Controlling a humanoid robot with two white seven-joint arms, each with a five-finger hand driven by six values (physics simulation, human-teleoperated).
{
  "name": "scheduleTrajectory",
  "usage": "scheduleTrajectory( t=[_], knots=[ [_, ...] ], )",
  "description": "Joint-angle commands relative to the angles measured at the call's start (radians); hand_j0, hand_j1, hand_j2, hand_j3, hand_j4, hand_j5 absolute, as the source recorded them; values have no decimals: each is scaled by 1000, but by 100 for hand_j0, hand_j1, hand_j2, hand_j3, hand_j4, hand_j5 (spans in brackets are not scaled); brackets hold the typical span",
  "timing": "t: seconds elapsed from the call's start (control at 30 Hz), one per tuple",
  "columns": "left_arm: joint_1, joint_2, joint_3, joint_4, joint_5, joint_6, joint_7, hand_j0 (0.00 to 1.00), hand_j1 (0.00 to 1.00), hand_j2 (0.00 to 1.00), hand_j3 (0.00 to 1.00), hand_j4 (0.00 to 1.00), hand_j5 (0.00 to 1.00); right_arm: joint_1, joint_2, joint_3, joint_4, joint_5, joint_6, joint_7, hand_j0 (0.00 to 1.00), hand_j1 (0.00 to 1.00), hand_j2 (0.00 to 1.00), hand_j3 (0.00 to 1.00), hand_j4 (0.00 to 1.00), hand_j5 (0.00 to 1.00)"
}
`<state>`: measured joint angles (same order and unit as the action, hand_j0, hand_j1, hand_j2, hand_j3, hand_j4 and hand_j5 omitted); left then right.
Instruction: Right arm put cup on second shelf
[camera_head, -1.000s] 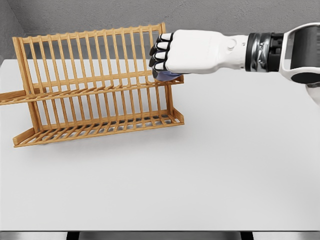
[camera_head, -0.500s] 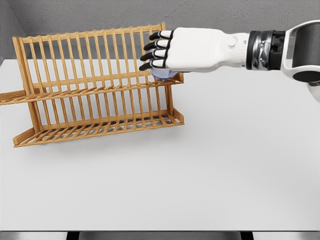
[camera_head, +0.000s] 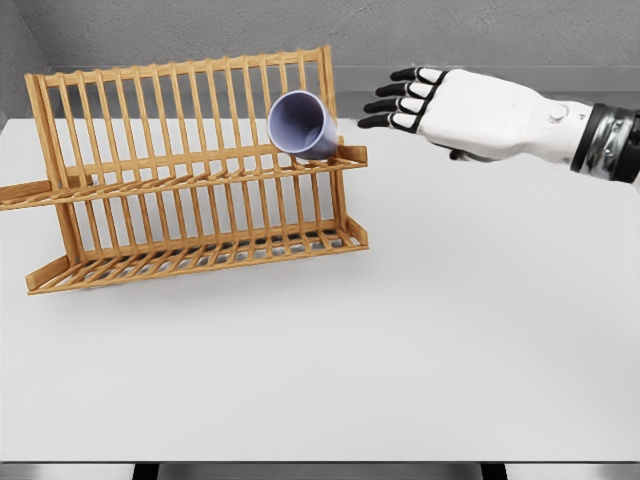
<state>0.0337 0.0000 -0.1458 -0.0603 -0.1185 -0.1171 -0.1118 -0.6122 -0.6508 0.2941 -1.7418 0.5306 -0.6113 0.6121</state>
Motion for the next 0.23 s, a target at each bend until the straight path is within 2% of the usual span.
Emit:
scheduleTrajectory(
  t=[0.0,0.03,0.07,0.2],
  knots=[
    [0,0,0,1,0,1,0,100,100,100,100,100,100,26,65,-286,-4,-8,0,-1,100,100,100,100,100,100],
    [0,0,0,1,0,0,0,100,100,100,100,100,100,97,63,-340,-2,-8,0,-1,100,100,100,100,100,100],
    [0,0,0,1,0,-1,0,100,100,100,100,100,100,134,65,-355,-2,-8,0,-1,100,100,100,100,100,100],
    [9,0,0,5,2,4,14,100,100,100,100,100,100,175,65,-362,1,-8,0,-1,100,100,100,100,100,100]
  ],
)
